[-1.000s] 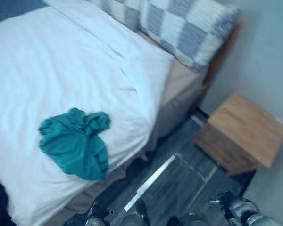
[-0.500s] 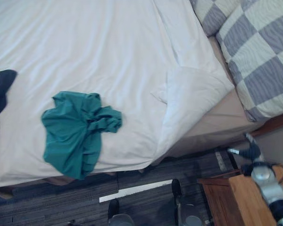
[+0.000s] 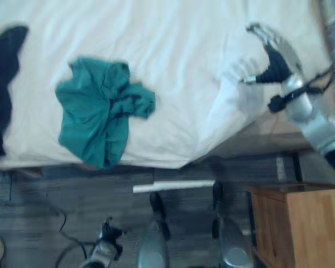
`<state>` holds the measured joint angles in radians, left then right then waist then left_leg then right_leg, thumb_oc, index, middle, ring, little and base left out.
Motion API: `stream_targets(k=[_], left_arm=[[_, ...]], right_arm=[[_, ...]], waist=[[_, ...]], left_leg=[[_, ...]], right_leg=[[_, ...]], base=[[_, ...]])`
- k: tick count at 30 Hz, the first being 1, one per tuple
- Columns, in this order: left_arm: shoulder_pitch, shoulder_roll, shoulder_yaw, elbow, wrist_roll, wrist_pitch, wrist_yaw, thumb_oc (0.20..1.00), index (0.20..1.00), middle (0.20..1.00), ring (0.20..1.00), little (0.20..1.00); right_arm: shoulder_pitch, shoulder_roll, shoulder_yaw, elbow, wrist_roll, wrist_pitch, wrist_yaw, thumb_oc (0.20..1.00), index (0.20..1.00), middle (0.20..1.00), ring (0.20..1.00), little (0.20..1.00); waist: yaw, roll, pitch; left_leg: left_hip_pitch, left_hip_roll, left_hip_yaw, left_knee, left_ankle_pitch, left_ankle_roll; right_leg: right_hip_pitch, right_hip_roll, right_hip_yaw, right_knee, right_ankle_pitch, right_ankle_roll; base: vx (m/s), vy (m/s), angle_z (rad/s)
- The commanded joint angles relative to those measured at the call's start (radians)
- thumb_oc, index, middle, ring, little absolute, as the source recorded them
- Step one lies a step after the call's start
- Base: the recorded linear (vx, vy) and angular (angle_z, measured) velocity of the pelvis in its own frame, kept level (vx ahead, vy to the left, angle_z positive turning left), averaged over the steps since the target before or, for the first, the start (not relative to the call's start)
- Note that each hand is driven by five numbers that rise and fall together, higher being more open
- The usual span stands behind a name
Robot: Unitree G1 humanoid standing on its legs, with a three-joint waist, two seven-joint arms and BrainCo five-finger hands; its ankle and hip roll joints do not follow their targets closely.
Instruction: Tidy up the quilt and then pick up the clothes from the bed and put them into the laundry hamper.
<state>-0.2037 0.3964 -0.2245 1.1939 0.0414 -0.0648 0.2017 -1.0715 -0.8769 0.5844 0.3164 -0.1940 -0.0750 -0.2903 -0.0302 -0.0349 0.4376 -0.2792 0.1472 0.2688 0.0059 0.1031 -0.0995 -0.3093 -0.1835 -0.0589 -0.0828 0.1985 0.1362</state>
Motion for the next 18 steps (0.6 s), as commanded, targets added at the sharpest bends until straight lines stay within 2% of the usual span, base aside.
stream_targets(k=[1,2,3,4,6,10,15,18], left_arm=[[-0.03,0.064,-0.015,0.026,-0.045,-0.025,0.032,1.0,1.0,1.0,1.0,1.0],[-0.038,0.071,-0.019,0.02,-0.053,-0.028,0.033,1.0,1.0,1.0,1.0,1.0],[-0.039,0.07,-0.017,0.02,-0.054,-0.028,0.033,1.0,1.0,1.0,1.0,1.0],[-0.049,0.076,-0.022,0.018,-0.058,-0.031,0.033,1.0,1.0,1.0,1.0,1.0],[-0.055,0.082,-0.031,0.02,-0.066,-0.031,0.04,1.0,1.0,1.0,1.0,1.0],[-0.065,0.078,-0.033,0.017,-0.095,-0.041,0.042,1.0,1.0,1.0,1.0,1.0],[-0.08,0.068,-0.035,0.012,-0.103,-0.042,0.037,1.0,1.0,1.0,1.0,1.0],[-0.068,0.058,-0.017,0.022,-0.088,-0.034,0.034,1.0,1.0,1.0,1.0,1.0]], right_arm=[[-0.107,0.016,0.04,0.084,0.048,-0.016,-0.049,1.0,1.0,1.0,1.0,1.0],[-0.135,0.027,0.058,0.122,0.064,-0.017,-0.051,0.827,0.827,0.827,0.827,0.827],[-0.14,0.029,0.062,0.127,0.065,-0.019,-0.051,0.827,0.827,0.827,0.827,0.827],[-0.173,0.034,0.088,0.17,0.075,-0.021,-0.052,0.2,0.2,0.2,0.2,0.2],[-0.228,0.037,0.133,0.272,0.092,-0.016,-0.051,0.2,0.2,0.2,0.2,0.2],[-0.267,0.039,0.164,0.437,0.098,0.001,-0.065,0.2,0.2,0.2,0.2,0.2],[-0.222,0.033,0.149,0.486,0.1,0.008,-0.052,0.2,0.2,0.2,0.2,0.2],[-0.1,0.0,0.083,0.463,0.107,0.005,-0.039,0.2,0.2,0.2,0.2,0.2]], waist=[[0.023,-0.027,-0.018],[0.03,-0.023,-0.007],[0.029,-0.022,-0.007],[0.036,-0.018,0.001],[0.049,-0.008,0.017],[0.055,0.005,0.026],[0.049,0.011,0.016],[0.031,0.01,-0.003]], left_leg=[[0.048,0.049,-0.077,-0.003,-0.029,-0.034],[0.035,0.055,-0.08,-0.009,-0.019,-0.038],[0.033,0.055,-0.08,-0.01,-0.018,-0.038],[0.019,0.059,-0.083,-0.016,-0.011,-0.041],[-0.015,0.067,-0.091,-0.016,0.004,-0.048],[-0.015,0.066,-0.1,-0.023,0.014,-0.054],[0.013,0.063,-0.106,-0.041,0.016,-0.053],[0.056,0.058,-0.102,-0.041,0.001,-0.05]], right_leg=[[-0.021,0.033,-0.044,0.117,-0.175,0.006],[-0.041,0.032,-0.047,0.132,-0.178,0.006],[-0.045,0.033,-0.046,0.135,-0.179,0.006],[-0.069,0.034,-0.05,0.152,-0.182,0.006],[-0.112,0.036,-0.058,0.182,-0.186,0.008],[-0.113,0.039,-0.063,0.189,-0.197,0.004],[-0.083,0.044,-0.059,0.166,-0.196,-0.002],[-0.037,0.043,-0.057,0.147,-0.198,-0.003]], base=[[-0.09,-0.048,0.23],[-0.07,-0.027,0.04],[-0.07,-0.028,-0.02],[-0.1,-0.064,-0.04],[-0.1,-0.073,0.03],[-0.01,-0.019,0.04],[0.01,-0.001,0.05],[0.02,0.006,0.0]])
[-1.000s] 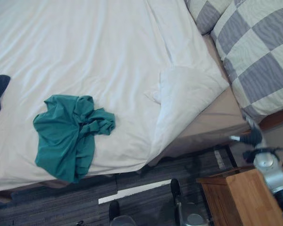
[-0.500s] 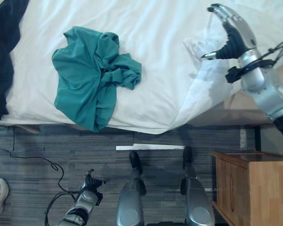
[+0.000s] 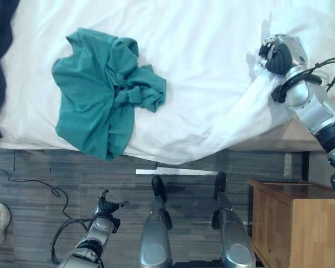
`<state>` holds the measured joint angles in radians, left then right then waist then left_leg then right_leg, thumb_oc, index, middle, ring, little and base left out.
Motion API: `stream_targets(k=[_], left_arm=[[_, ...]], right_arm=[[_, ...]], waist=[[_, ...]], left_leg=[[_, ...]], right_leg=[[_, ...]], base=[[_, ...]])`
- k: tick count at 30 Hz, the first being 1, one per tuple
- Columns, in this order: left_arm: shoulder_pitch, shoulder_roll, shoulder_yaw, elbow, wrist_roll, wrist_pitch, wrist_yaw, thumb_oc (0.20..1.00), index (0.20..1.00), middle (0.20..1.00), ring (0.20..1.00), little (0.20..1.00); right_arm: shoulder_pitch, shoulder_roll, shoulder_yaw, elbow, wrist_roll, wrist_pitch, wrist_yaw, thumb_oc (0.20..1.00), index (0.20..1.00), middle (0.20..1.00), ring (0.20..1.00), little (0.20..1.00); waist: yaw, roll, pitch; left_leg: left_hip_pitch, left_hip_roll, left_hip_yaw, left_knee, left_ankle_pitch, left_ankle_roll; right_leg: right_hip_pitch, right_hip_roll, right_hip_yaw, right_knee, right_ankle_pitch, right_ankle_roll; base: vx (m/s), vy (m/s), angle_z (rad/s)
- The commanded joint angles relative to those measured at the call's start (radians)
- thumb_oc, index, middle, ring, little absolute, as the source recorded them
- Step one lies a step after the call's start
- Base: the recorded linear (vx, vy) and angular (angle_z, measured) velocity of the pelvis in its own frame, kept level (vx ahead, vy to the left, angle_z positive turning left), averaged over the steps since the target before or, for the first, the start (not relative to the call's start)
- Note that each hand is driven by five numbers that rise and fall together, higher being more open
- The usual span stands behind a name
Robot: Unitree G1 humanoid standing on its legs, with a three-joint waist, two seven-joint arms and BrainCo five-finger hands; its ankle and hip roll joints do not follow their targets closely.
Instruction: Tidy up the quilt and then pick up the clothes from the bed and put them into the laundry hamper.
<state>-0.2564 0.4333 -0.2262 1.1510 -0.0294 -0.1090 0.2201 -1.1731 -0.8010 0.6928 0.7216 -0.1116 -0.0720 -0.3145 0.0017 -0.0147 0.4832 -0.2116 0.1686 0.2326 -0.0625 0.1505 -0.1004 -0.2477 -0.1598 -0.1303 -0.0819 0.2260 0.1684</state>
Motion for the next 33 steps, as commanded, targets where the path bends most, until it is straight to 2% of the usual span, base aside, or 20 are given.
stream_targets(k=[1,2,3,4,8,9,10,11,13,14,17,20,23,24,27,29,30,31,33], left_arm=[[-0.007,0.017,-0.008,0.066,-0.011,0.014,0.014,1.0,1.0,1.0,1.0,1.0],[-0.006,0.019,-0.01,0.065,-0.01,0.014,0.014,1.0,1.0,1.0,1.0,1.0],[0.007,0.004,0.004,0.07,0.007,0.024,0.011,1.0,1.0,1.0,1.0,1.0],[0.009,0.006,0.0,0.069,0.007,0.024,0.011,1.0,1.0,1.0,1.0,1.0],[0.051,-0.029,0.032,0.078,0.04,0.048,0.0,1.0,1.0,1.0,1.0,1.0],[0.067,-0.048,0.052,0.086,0.049,0.06,-0.004,1.0,1.0,1.0,1.0,1.0],[0.069,-0.047,0.049,0.085,0.049,0.06,-0.004,1.0,1.0,1.0,1.0,1.0],[0.076,-0.057,0.065,0.096,0.052,0.071,-0.009,1.0,1.0,1.0,1.0,1.0],[0.076,-0.056,0.064,0.095,0.052,0.071,-0.009,1.0,1.0,1.0,1.0,1.0],[0.08,-0.059,0.079,0.109,0.051,0.084,-0.013,1.0,1.0,1.0,1.0,1.0],[0.09,-0.049,0.094,0.126,0.04,0.098,-0.021,1.0,1.0,1.0,1.0,1.0],[0.091,-0.027,0.109,0.125,0.025,0.105,-0.026,1.0,1.0,1.0,1.0,1.0],[0.084,-0.01,0.113,0.11,0.017,0.098,-0.024,1.0,1.0,1.0,1.0,1.0],[0.084,-0.011,0.11,0.106,0.017,0.095,-0.022,1.0,1.0,1.0,1.0,1.0],[0.091,-0.023,0.087,0.093,0.023,0.084,-0.02,1.0,1.0,1.0,1.0,1.0],[0.078,-0.037,0.056,0.086,0.022,0.079,-0.014,1.0,1.0,1.0,1.0,1.0],[0.062,-0.043,0.027,0.075,0.015,0.073,-0.005,1.0,1.0,1.0,1.0,1.0],[0.059,-0.044,0.029,0.076,0.014,0.073,-0.004,1.0,1.0,1.0,1.0,1.0],[0.021,-0.047,-0.018,0.053,-0.005,0.069,0.011,1.0,1.0,1.0,1.0,1.0]], right_arm=[[0.062,-0.085,-0.063,0.036,0.029,0.001,-0.012,0.2,0.2,0.2,0.2,0.2],[0.07,-0.086,-0.069,0.032,0.028,0.002,-0.012,0.2,0.2,0.2,0.2,0.2],[0.214,-0.08,-0.156,-0.021,0.032,-0.005,-0.011,0.2,0.2,0.2,0.2,0.2],[0.225,-0.081,-0.164,-0.027,0.03,-0.003,-0.011,0.2,0.2,0.2,0.2,0.2],[0.607,-0.008,-0.4,-0.171,0.036,-0.016,-0.008,0.2,0.2,0.2,0.2,0.2],[0.754,0.068,-0.492,-0.171,0.075,-0.018,-0.006,0.871,0.871,0.871,0.871,0.871],[0.762,0.069,-0.497,-0.176,0.074,-0.016,-0.006,1.0,1.0,1.0,1.0,1.0],[0.872,0.146,-0.57,-0.132,0.128,-0.014,-0.01,1.0,1.0,1.0,1.0,1.0],[0.874,0.147,-0.572,-0.133,0.128,-0.013,-0.01,1.0,1.0,1.0,1.0,1.0],[0.947,0.216,-0.631,-0.058,0.204,-0.007,-0.013,1.0,1.0,1.0,1.0,1.0],[1.036,0.268,-0.72,0.011,0.291,0.006,-0.023,1.0,1.0,1.0,1.0,1.0],[1.078,0.251,-0.802,0.013,0.305,0.022,-0.068,1.0,1.0,1.0,1.0,1.0],[1.055,0.184,-0.842,-0.059,0.285,0.011,-0.112,1.0,1.0,1.0,1.0,1.0],[1.039,0.166,-0.851,-0.094,0.28,0.002,-0.123,0.2,0.2,0.2,0.2,0.2],[0.948,0.119,-0.852,-0.193,0.279,-0.04,-0.157,0.2,0.2,0.2,0.2,0.2],[0.821,0.108,-0.807,-0.236,0.3,-0.072,-0.184,0.2,0.2,0.2,0.2,0.2],[0.715,0.107,-0.777,-0.265,0.32,-0.09,-0.221,0.2,0.2,0.2,0.2,0.2],[0.708,0.107,-0.774,-0.262,0.32,-0.09,-0.222,0.2,0.2,0.2,0.2,0.2],[0.566,0.096,-0.717,-0.255,0.321,-0.083,-0.266,0.2,0.2,0.2,0.2,0.2]], waist=[[-0.007,-0.011,-0.054],[-0.005,-0.012,-0.054],[-0.022,-0.013,-0.071],[-0.018,-0.015,-0.072],[-0.056,-0.028,-0.128],[-0.081,-0.032,-0.159],[-0.079,-0.033,-0.16],[-0.099,-0.035,-0.184],[-0.097,-0.037,-0.187],[-0.119,-0.039,-0.215],[-0.146,-0.049,-0.255],[-0.163,-0.058,-0.275],[-0.166,-0.061,-0.274],[-0.166,-0.06,-0.27],[-0.152,-0.056,-0.245],[-0.134,-0.047,-0.199],[-0.113,-0.04,-0.151],[-0.116,-0.04,-0.15],[-0.099,-0.035,-0.088]], left_leg=[[0.004,0.035,-0.063,0.029,-0.052,-0.049],[0.006,0.035,-0.063,0.029,-0.053,-0.049],[0.033,0.034,-0.058,0.03,-0.066,-0.047],[0.035,0.034,-0.058,0.029,-0.066,-0.047],[0.101,0.031,-0.046,0.017,-0.09,-0.043],[0.132,0.032,-0.04,0.009,-0.1,-0.042],[0.133,0.032,-0.04,0.009,-0.1,-0.042],[0.167,0.034,-0.028,-0.001,-0.11,-0.04],[0.163,0.033,-0.027,-0.001,-0.106,-0.04],[0.191,0.039,-0.018,-0.007,-0.118,-0.04],[0.212,0.045,-0.004,-0.016,-0.124,-0.042],[0.227,0.053,0.006,-0.021,-0.13,-0.044],[0.229,0.055,0.009,-0.02,-0.133,-0.045],[0.228,0.054,0.008,-0.019,-0.133,-0.045],[0.215,0.052,-0.001,-0.015,-0.128,-0.044],[0.18,0.048,-0.013,-0.001,-0.119,-0.043],[0.13,0.044,-0.024,0.042,-0.119,-0.043],[0.123,0.044,-0.026,0.049,-0.122,-0.043],[0.037,0.044,-0.035,0.141,-0.135,-0.047]], right_leg=[[-0.084,0.019,0.015,0.142,-0.226,-0.036],[-0.081,0.019,0.014,0.141,-0.226,-0.035],[-0.052,0.017,0.014,0.13,-0.225,-0.034],[-0.05,0.017,0.013,0.128,-0.225,-0.034],[0.019,0.02,0.018,0.085,-0.209,-0.027],[0.045,0.021,0.023,0.065,-0.202,-0.023],[0.048,0.021,0.023,0.063,-0.202,-0.023],[0.077,0.025,0.03,0.05,-0.204,-0.02],[0.072,0.024,0.031,0.049,-0.2,-0.02],[0.097,0.025,0.037,0.04,-0.205,-0.017],[0.109,0.03,0.047,0.034,-0.206,-0.013],[0.116,0.032,0.052,0.036,-0.209,-0.009],[0.111,0.033,0.058,0.042,-0.212,-0.007],[0.108,0.033,0.06,0.045,-0.213,-0.008],[0.092,0.031,0.065,0.051,-0.212,-0.009],[0.058,0.027,0.071,0.072,-0.211,-0.012],[0.022,0.019,0.075,0.108,-0.215,-0.016],[0.017,0.019,0.075,0.113,-0.217,-0.016],[-0.046,0.005,0.073,0.186,-0.234,-0.021]], base=[[0.04,0.015,0.0],[0.06,0.038,0.0],[0.04,0.027,0.0],[0.09,0.044,0.0],[0.1,0.034,-0.02],[0.1,0.036,-0.21],[0.16,0.083,-0.27],[0.07,0.047,-0.27],[0.07,0.041,-0.23],[0.11,0.054,-0.25],[0.11,0.045,-0.25],[0.05,0.028,-0.2],[0.02,0.019,-0.13],[-0.01,0.012,-0.2],[-0.04,-0.006,-0.13],[-0.14,-0.031,0.02],[-0.16,-0.039,-0.03],[-0.16,-0.055,0.06],[-0.12,-0.065,0.3]])
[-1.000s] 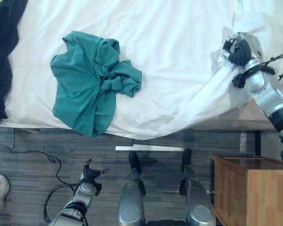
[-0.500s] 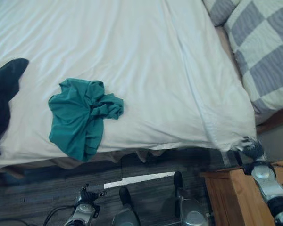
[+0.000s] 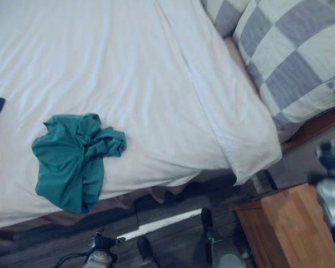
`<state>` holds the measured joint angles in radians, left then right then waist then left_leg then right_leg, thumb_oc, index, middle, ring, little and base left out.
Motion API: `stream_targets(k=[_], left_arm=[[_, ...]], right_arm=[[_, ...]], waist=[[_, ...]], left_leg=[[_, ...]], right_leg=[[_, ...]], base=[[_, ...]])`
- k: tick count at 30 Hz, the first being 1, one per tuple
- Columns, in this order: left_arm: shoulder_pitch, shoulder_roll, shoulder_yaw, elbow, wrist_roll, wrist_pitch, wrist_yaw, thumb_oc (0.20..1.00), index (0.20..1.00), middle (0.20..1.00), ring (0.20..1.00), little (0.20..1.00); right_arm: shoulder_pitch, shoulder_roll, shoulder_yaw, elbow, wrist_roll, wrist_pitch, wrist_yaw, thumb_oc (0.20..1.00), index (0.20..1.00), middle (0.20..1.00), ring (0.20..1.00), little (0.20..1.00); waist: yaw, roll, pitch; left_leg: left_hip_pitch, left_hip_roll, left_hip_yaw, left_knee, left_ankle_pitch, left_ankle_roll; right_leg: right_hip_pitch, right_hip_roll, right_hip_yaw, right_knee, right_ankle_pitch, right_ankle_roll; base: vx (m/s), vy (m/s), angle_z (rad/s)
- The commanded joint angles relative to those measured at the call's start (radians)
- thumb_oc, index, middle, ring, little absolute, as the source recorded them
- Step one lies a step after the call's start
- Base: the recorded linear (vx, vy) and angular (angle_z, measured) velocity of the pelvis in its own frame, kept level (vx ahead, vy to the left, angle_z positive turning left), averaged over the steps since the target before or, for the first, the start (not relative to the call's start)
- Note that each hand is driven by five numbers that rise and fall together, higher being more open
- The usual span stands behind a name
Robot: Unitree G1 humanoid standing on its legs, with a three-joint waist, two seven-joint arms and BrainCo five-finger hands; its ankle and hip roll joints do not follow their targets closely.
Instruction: Tidy up the quilt and then pick up the clothes from the bed and put them into the laundry hamper.
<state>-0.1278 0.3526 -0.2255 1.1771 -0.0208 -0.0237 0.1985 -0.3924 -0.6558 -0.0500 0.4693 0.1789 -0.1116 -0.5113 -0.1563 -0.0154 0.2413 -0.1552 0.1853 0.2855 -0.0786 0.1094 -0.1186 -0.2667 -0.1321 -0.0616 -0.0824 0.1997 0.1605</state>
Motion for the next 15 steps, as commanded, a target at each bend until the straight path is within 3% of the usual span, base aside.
stream_targets(k=[1,5,8,12,14,15], left_arm=[[-0.112,0.032,-0.015,0.029,-0.015,-0.016,0.033,1.0,1.0,1.0,1.0,1.0],[-0.137,0.031,-0.036,-0.001,-0.049,-0.02,0.059,1.0,1.0,1.0,1.0,1.0],[-0.154,0.032,-0.034,-0.006,-0.056,-0.018,0.064,1.0,1.0,1.0,1.0,1.0],[-0.174,0.013,0.002,-0.008,-0.078,-0.008,0.089,1.0,1.0,1.0,1.0,1.0],[-0.169,0.015,0.013,-0.012,-0.081,-0.009,0.09,1.0,1.0,1.0,1.0,1.0],[-0.165,0.018,0.015,-0.013,-0.074,-0.007,0.089,1.0,1.0,1.0,1.0,1.0]], right_arm=[[-0.226,-0.051,0.031,0.003,0.031,-0.045,-0.071,0.2,0.2,0.2,0.2,0.2],[-0.307,0.013,0.077,0.129,0.072,-0.017,-0.111,0.2,0.2,0.2,0.2,0.2],[-0.291,0.053,0.083,0.202,0.095,-0.01,-0.101,0.2,0.2,0.2,0.2,0.2],[-0.016,0.226,0.044,0.231,0.103,-0.005,-0.068,0.2,0.2,0.2,0.2,0.2],[0.052,0.243,0.032,0.245,0.093,0.003,-0.057,0.2,0.2,0.2,0.2,0.2],[0.154,0.276,0.032,0.276,0.081,0.018,-0.022,0.2,0.2,0.2,0.2,0.2]], waist=[[0.055,-0.032,0.153],[0.07,-0.002,0.214],[0.07,0.004,0.231],[0.047,-0.006,0.236],[0.039,-0.015,0.228],[0.026,-0.035,0.214]], left_leg=[[-0.032,0.028,-0.091,0.168,-0.099,-0.029],[-0.139,0.023,-0.108,0.254,-0.122,-0.024],[-0.174,0.023,-0.115,0.3,-0.139,-0.018],[-0.165,0.019,-0.126,0.337,-0.181,-0.006],[-0.151,0.015,-0.126,0.319,-0.176,-0.003],[-0.11,0.01,-0.124,0.3,-0.193,0.001]], right_leg=[[-0.037,-0.023,0.005,0.195,-0.211,-0.013],[-0.139,-0.036,0.01,0.292,-0.236,-0.017],[-0.174,-0.041,0.012,0.333,-0.245,-0.021],[-0.164,-0.047,0.011,0.351,-0.256,-0.023],[-0.148,-0.05,0.005,0.326,-0.241,-0.02],[-0.099,-0.053,-0.004,0.29,-0.233,-0.014]], base=[[-0.12,-0.063,0.29],[-0.09,-0.014,0.21],[-0.06,0.009,0.06],[-0.02,0.044,0.03],[0.02,0.051,0.07],[0.02,0.032,0.0]])
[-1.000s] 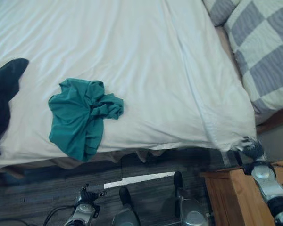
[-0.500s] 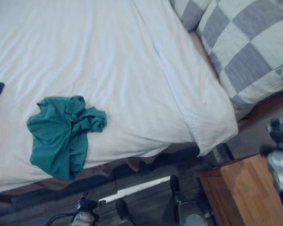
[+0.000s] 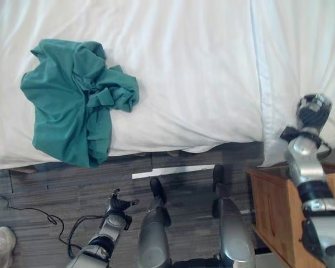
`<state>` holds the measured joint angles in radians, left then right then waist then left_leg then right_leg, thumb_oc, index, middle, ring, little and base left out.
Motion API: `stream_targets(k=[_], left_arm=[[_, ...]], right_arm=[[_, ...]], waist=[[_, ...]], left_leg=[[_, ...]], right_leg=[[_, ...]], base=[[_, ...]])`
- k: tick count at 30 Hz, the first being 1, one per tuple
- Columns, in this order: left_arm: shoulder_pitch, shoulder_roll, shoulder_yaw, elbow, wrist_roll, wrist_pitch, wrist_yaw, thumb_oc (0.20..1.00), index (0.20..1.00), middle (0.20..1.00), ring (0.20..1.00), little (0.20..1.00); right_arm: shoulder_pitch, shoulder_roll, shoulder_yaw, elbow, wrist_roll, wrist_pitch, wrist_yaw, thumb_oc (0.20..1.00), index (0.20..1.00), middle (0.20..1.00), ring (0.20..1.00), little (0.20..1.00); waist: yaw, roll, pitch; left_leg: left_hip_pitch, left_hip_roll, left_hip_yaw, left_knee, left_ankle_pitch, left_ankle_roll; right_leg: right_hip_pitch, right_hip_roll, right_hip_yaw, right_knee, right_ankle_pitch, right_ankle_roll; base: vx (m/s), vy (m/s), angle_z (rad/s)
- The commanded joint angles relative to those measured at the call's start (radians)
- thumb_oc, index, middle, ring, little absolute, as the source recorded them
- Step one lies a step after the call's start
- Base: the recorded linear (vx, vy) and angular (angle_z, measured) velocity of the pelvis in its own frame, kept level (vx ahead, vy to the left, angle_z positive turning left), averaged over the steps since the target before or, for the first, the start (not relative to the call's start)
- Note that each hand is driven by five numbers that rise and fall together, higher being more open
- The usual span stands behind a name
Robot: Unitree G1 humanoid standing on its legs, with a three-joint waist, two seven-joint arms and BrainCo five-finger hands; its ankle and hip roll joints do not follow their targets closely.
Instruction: Tidy up the quilt and then pick up the clothes from the bed and put them into the laundry hamper.
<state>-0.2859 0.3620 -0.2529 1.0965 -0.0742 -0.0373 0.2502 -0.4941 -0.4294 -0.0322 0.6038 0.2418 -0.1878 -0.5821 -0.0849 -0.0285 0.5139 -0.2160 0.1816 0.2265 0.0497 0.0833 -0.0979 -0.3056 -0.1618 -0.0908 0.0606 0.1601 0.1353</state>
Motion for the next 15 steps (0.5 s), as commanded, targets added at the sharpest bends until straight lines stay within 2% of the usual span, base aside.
stream_targets(k=[1,3,4,5,6,8,10,11,12,13,14,15], left_arm=[[0.002,0.009,0.04,0.068,-0.01,0.008,0.033,1.0,1.0,1.0,1.0,1.0],[0.023,0.006,0.033,0.068,0.019,0.015,0.024,1.0,1.0,1.0,1.0,1.0],[0.023,0.007,0.033,0.067,0.02,0.016,0.024,1.0,1.0,1.0,1.0,1.0],[0.037,0.003,0.03,0.069,0.032,0.019,0.018,1.0,1.0,1.0,1.0,1.0],[0.048,-0.005,0.022,0.076,0.062,0.029,0.007,1.0,1.0,1.0,1.0,1.0],[0.057,-0.005,0.02,0.09,0.077,0.036,0.003,1.0,1.0,1.0,1.0,1.0],[0.063,-0.006,0.014,0.096,0.084,0.034,-0.001,1.0,1.0,1.0,1.0,1.0],[0.067,-0.005,0.007,0.093,0.087,0.031,-0.005,1.0,1.0,1.0,1.0,1.0],[0.092,0.0,0.012,0.087,0.086,0.028,-0.012,1.0,1.0,1.0,1.0,1.0],[0.092,0.0,0.012,0.086,0.086,0.028,-0.012,1.0,1.0,1.0,1.0,1.0],[0.094,-0.002,0.019,0.09,0.077,0.029,-0.013,1.0,1.0,1.0,1.0,1.0],[0.102,-0.014,0.025,0.097,0.065,0.026,-0.012,1.0,1.0,1.0,1.0,1.0]], right_arm=[[0.312,0.062,0.022,0.157,-0.001,0.106,0.073,0.2,0.2,0.2,0.2,0.2],[0.405,0.088,0.046,0.188,-0.043,0.13,0.124,0.2,0.2,0.2,0.2,0.2],[0.406,0.089,0.047,0.187,-0.043,0.13,0.124,0.2,0.2,0.2,0.2,0.2],[0.453,0.103,0.059,0.2,-0.069,0.144,0.147,1.0,1.0,1.0,1.0,1.0],[0.502,0.147,0.085,0.265,-0.086,0.162,0.191,1.0,1.0,1.0,1.0,1.0],[0.509,0.187,0.117,0.331,-0.091,0.181,0.225,1.0,1.0,1.0,1.0,1.0],[0.508,0.2,0.143,0.359,-0.102,0.181,0.236,1.0,1.0,1.0,1.0,1.0],[0.503,0.209,0.168,0.389,-0.109,0.183,0.252,1.0,1.0,1.0,1.0,1.0],[0.493,0.209,0.199,0.422,-0.132,0.181,0.278,1.0,1.0,1.0,1.0,1.0],[0.492,0.209,0.199,0.422,-0.132,0.181,0.278,1.0,1.0,1.0,1.0,1.0],[0.475,0.212,0.205,0.437,-0.131,0.185,0.287,1.0,1.0,1.0,1.0,1.0],[0.466,0.216,0.205,0.449,-0.127,0.181,0.28,1.0,1.0,1.0,1.0,1.0]], waist=[[-0.053,-0.036,-0.069],[-0.066,-0.06,-0.094],[-0.067,-0.063,-0.097],[-0.071,-0.072,-0.111],[-0.072,-0.083,-0.145],[-0.078,-0.09,-0.163],[-0.071,-0.085,-0.168],[-0.064,-0.078,-0.17],[-0.054,-0.062,-0.179],[-0.054,-0.062,-0.181],[-0.048,-0.064,-0.181],[-0.037,-0.063,-0.176]], left_leg=[[-0.022,0.007,-0.062,0.159,-0.172,-0.015],[0.036,-0.012,-0.051,0.12,-0.179,-0.003],[0.035,-0.015,-0.051,0.114,-0.171,-0.002],[0.061,-0.026,-0.045,0.093,-0.17,0.003],[0.095,-0.043,-0.046,0.049,-0.164,0.011],[0.138,-0.05,-0.039,-0.01,-0.144,0.016],[0.156,-0.045,-0.031,-0.036,-0.13,0.018],[0.165,-0.044,-0.029,-0.049,-0.112,0.022],[0.175,-0.054,-0.024,-0.066,-0.108,0.033],[0.171,-0.054,-0.024,-0.066,-0.106,0.033],[0.169,-0.063,-0.018,-0.042,-0.123,0.036],[0.146,-0.082,-0.018,0.02,-0.152,0.042]], right_leg=[[-0.03,-0.026,0.021,0.116,-0.179,0.014],[0.023,-0.033,0.02,0.064,-0.147,0.025],[0.022,-0.035,0.02,0.059,-0.141,0.025],[0.043,-0.04,0.018,0.042,-0.128,0.032],[0.066,-0.05,0.019,0.022,-0.108,0.045],[0.067,-0.054,0.024,0.035,-0.066,0.074],[0.066,-0.046,0.02,0.05,-0.09,0.077],[0.074,-0.027,0.021,0.1,-0.116,0.074],[0.088,0.019,0.026,0.156,-0.159,0.069],[0.085,0.02,0.026,0.153,-0.155,0.068],[0.092,0.018,0.003,0.15,-0.16,0.061],[0.138,0.013,-0.031,0.126,-0.196,0.043]], base=[[0.04,0.07,0.06],[0.04,0.078,0.13],[0.03,0.1,0.03],[0.05,0.108,-0.18],[0.05,0.163,-0.15],[0.02,0.112,-0.03],[-0.02,0.068,-0.07],[-0.07,0.135,-0.09],[-0.08,0.134,-0.05],[-0.04,0.105,-0.05],[0.01,0.03,-0.08],[-0.01,0.037,-0.34]])
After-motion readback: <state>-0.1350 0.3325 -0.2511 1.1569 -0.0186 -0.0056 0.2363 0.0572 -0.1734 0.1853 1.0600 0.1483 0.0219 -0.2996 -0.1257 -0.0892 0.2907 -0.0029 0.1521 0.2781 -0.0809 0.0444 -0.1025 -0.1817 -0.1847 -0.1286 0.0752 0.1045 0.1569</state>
